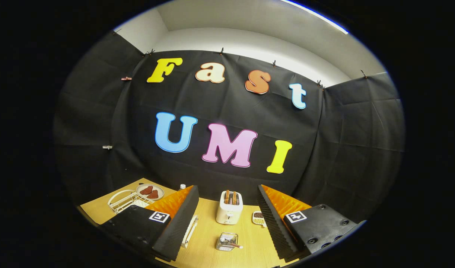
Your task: Take the plate from the dish rack, then take the spoon from the basket and place it into the plate.
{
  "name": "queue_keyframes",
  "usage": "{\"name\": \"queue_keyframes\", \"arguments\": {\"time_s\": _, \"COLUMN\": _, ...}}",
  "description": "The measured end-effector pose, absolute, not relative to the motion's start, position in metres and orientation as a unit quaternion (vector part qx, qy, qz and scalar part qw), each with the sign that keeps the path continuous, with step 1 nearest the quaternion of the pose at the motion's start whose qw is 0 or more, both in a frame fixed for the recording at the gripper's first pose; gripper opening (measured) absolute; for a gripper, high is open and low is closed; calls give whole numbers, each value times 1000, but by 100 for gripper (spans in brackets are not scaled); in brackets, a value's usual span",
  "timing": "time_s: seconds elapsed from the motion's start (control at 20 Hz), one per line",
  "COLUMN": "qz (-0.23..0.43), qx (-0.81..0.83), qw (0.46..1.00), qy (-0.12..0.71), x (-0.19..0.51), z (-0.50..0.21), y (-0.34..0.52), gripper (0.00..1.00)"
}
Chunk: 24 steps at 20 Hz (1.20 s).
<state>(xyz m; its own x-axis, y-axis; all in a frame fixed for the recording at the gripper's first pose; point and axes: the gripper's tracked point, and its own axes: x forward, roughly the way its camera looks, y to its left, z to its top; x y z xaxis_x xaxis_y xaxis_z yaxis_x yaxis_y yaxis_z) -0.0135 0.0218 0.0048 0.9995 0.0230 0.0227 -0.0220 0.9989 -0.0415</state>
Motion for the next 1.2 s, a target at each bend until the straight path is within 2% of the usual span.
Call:
{"name": "queue_keyframes", "arguments": {"time_s": 0.3, "qz": 25, "qx": -26, "qw": 999, "qy": -9, "x": -8, "z": 4, "y": 31, "gripper": 97}}
{"name": "queue_keyframes", "arguments": {"time_s": 0.55, "qz": 61, "qx": -11, "qw": 998, "qy": 30, "x": 6, "z": -22, "y": 56, "gripper": 97}}
{"name": "queue_keyframes", "arguments": {"time_s": 0.9, "qz": 141, "qx": 50, "qw": 980, "qy": 130, "x": 53, "z": -81, "y": 121, "gripper": 96}}
{"name": "queue_keyframes", "arguments": {"time_s": 1.2, "qz": 157, "qx": 50, "qw": 961, "qy": 224, "x": 108, "z": -152, "y": 178, "gripper": 95}}
